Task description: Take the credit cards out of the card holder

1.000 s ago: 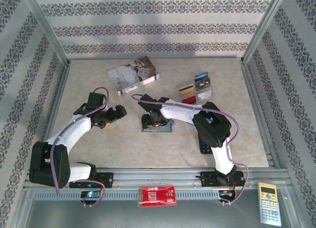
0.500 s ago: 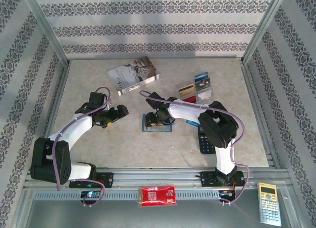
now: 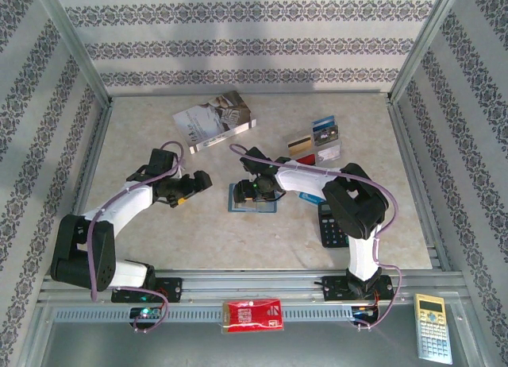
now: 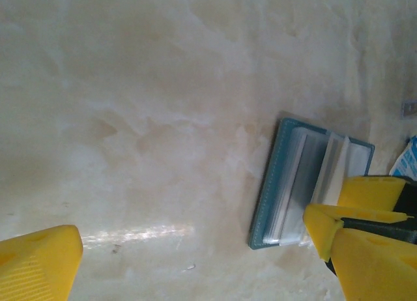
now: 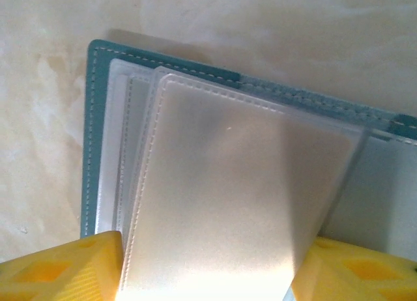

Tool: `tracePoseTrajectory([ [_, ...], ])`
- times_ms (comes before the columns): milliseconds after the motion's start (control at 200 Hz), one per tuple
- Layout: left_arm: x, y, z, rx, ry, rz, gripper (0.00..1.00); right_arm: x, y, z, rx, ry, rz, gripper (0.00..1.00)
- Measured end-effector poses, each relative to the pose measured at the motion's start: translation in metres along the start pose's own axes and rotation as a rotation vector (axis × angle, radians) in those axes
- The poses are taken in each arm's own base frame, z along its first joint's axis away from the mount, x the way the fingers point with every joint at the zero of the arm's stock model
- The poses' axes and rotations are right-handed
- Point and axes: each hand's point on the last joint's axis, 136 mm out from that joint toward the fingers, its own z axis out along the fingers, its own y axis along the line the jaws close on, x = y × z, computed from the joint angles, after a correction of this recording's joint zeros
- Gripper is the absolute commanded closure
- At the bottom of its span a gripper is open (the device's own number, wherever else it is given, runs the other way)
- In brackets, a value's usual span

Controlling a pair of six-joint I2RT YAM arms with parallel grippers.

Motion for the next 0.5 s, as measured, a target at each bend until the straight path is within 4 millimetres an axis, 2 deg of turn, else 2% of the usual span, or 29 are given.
tracePoseTrajectory([
  [230,0.0093,-0.0057,0.0085,0.006,0.035,0.023,0.03,-0.0004,0.0019,-0.0013,-0.03,-0.004,-0.003,0.23],
  [500,0.009,-0.0057,0.0092,0.006,0.035,0.02,0.03,-0.0018,-0.0063,0.0016,0.083,-0.02,-0.026,0.28],
])
